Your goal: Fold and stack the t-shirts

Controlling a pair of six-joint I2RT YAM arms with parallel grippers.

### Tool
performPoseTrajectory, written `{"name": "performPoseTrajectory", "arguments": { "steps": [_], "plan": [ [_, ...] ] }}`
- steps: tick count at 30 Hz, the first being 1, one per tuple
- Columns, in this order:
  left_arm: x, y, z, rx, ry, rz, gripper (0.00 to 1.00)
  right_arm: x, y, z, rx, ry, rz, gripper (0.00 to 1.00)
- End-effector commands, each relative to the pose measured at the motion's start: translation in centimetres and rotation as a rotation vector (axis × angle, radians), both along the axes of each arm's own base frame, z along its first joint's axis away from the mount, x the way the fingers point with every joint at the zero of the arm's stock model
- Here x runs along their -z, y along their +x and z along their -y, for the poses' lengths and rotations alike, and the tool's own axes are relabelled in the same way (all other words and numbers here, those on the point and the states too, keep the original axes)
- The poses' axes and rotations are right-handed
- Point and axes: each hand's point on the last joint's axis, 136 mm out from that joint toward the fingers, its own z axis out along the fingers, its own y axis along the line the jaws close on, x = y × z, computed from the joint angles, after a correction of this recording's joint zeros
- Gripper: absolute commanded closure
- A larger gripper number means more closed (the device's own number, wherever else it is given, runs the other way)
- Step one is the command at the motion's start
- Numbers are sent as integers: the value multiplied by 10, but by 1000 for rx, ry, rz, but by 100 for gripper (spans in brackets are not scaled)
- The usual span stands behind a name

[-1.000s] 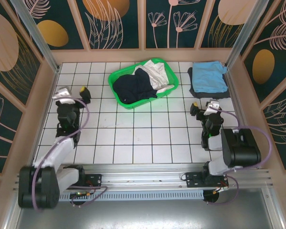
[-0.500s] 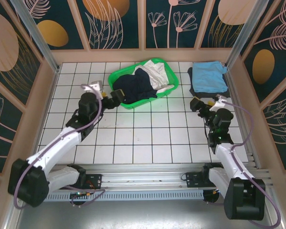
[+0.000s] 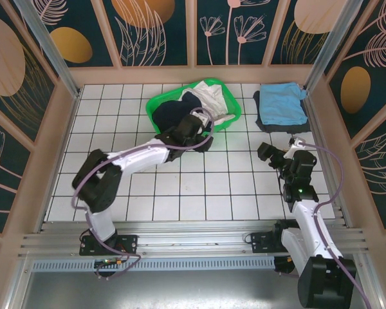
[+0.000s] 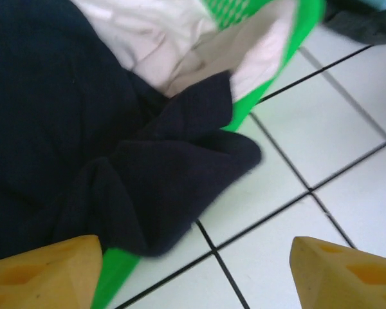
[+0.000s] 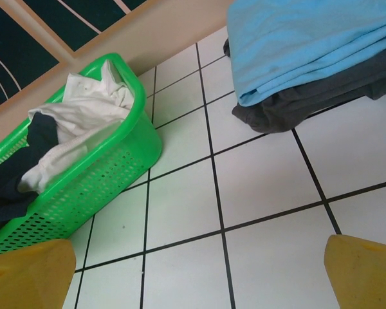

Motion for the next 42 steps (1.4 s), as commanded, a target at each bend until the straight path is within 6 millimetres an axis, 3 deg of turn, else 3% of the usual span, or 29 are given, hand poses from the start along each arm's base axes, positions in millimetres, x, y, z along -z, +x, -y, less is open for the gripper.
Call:
{"name": "performPoseTrajectory", "arguments": {
  "steps": [1,5,8,13,14,16,17,24,26,31,36,42],
  "plan": [
    [11,8,-21,-41,173,-7,25,-1,-6,-3,-20,10,20,1],
    [26,12,-24,-42,238,-24,24,-4,-8,-4,-29,13,39,1],
    [39,20,-32,-86,320,-33,32,-7,-10,-4,-32,14,56,1],
    [49,30,-45,-147,352,-49,35,-10,-12,-6,-41,19,75,1],
    [49,31,-47,-153,343,-54,41,-10,-12,-6,-43,19,76,1],
    [49,30,-54,-169,340,-62,64,-10,-12,-6,-42,21,73,1],
    [47,31,-62,-197,340,-61,72,-10,-12,-6,-42,22,74,1],
    [27,14,-123,-327,296,-38,92,-10,-13,-8,-50,29,77,1],
    [16,16,-150,-390,324,22,100,-10,-13,-8,-51,29,75,1],
    [8,38,-221,-499,485,75,100,-9,-14,-7,-47,30,74,1],
    [13,60,-248,-388,573,130,100,-9,-14,-7,-47,34,76,1],
    [1,89,-301,-444,554,153,100,-9,-14,-7,-46,36,83,1]
  ]
}}
